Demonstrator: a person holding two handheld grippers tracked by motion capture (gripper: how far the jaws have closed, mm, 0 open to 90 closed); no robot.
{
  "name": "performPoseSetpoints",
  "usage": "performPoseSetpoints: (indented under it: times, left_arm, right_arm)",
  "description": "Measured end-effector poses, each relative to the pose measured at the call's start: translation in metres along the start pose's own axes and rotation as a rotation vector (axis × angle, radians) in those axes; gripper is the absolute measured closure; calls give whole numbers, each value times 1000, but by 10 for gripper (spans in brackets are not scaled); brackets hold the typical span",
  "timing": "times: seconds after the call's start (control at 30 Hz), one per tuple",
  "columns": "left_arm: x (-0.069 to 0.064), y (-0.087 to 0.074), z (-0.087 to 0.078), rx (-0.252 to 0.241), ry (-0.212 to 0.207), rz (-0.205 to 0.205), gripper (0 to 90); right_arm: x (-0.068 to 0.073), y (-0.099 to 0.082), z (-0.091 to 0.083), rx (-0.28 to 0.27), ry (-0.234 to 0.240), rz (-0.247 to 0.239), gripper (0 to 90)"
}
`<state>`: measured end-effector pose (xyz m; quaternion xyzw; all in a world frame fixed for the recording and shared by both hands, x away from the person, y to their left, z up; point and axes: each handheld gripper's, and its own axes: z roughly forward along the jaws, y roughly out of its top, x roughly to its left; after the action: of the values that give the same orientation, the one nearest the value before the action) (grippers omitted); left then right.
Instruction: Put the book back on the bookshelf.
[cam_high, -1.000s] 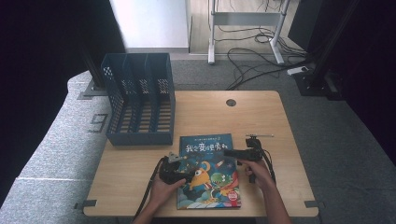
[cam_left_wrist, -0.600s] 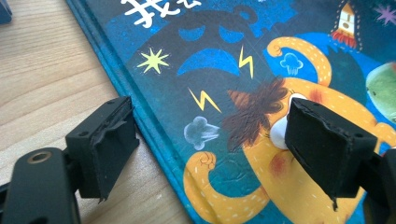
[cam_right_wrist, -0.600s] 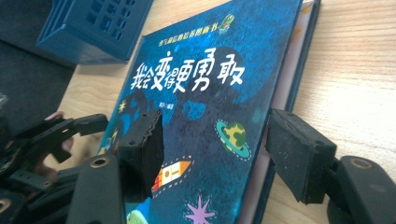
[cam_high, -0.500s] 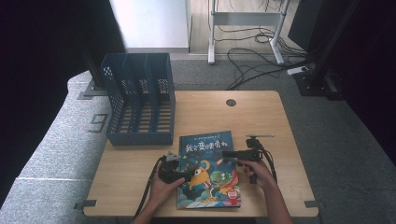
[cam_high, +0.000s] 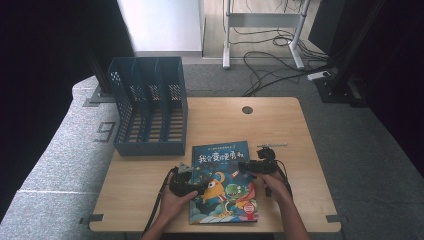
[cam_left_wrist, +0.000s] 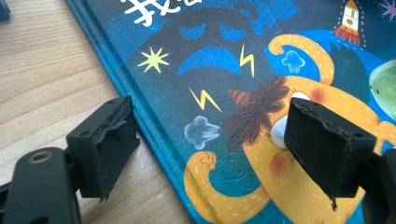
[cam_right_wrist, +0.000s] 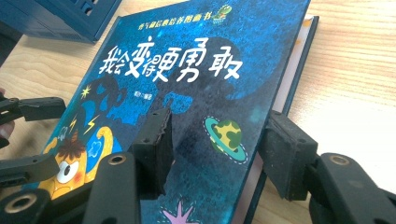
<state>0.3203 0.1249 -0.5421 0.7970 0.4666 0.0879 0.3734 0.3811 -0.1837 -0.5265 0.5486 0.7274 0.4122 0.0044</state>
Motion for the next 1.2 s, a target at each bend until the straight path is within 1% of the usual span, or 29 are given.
performPoseSetpoints:
  times: [0.07, 0.1, 0.13, 0.17, 0.2, 0.37, 0.53, 0.6, 0.7, 0.83, 0.93, 1.07, 1.2]
  left_arm:
    - [0, 0, 0, 1, -3, -3, 167]
    - [1, 0, 0, -1, -7, -8, 167]
    - [2, 0, 0, -3, -15, -15, 166]
    - [2, 0, 0, -3, -15, -15, 166]
    - [2, 0, -1, -4, -18, -19, 166]
    - [2, 0, -1, -3, -15, -16, 166]
    - [2, 0, -1, -3, -16, -16, 166]
    - [2, 1, -1, 0, -20, -21, 166]
    - [3, 1, -2, 1, -31, -26, 166]
    - [5, 2, -2, -4, -60, -44, 164]
    - [4, 2, -2, -10, -66, -45, 164]
    - [2, 2, -2, -19, -63, -36, 163]
    - [3, 3, -3, -21, -73, -39, 162]
  right_arm:
    - [-1, 0, -1, -5, 19, 7, 463]
    - [-1, 0, -1, -5, 19, 7, 463]
    - [-2, 0, -2, -10, 45, 19, 473]
    - [-2, 0, -2, -10, 45, 19, 473]
    - [-2, 1, -3, -14, 66, 24, 479]
    - [-2, 0, -2, -10, 48, 9, 507]
    - [-4, 1, -3, -10, 63, 10, 524]
    - [-5, 1, -4, -16, 74, 9, 536]
    - [-3, 2, -6, -23, 71, 6, 540]
    - [2, 4, -13, -41, 72, -14, 560]
    - [5, 6, -18, -49, 75, -21, 568]
    - [6, 6, -21, -50, 75, -28, 575]
    - [6, 7, -24, -54, 96, -22, 597]
